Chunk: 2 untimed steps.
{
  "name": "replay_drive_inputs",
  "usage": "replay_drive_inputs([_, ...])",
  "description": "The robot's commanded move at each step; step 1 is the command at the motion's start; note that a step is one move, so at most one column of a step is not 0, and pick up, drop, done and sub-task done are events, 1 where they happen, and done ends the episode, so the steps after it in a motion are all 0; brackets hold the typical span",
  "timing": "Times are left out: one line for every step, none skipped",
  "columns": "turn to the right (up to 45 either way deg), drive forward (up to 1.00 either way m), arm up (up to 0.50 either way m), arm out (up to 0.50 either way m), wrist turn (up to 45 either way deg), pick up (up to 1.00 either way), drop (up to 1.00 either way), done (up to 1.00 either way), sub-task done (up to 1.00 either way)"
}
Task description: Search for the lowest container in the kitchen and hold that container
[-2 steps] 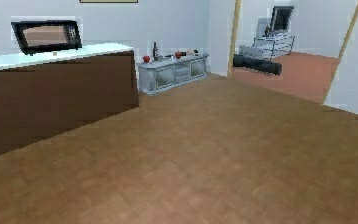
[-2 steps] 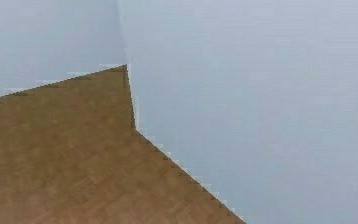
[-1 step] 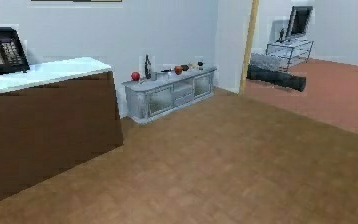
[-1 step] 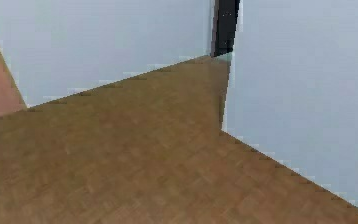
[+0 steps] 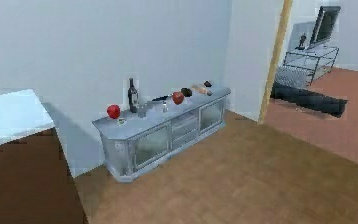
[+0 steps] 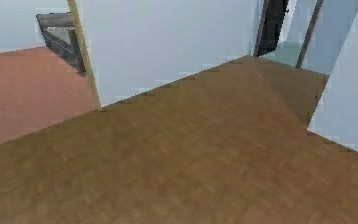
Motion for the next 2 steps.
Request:
replay_drive_inputs([0.0,0.9,0.0,0.0,0.0,0.0,0.0,0.0,0.0])
replay_drive_inputs([-45.0,0.0,0.0,0.0,0.0,0.0,0.0,0.0,0.0])
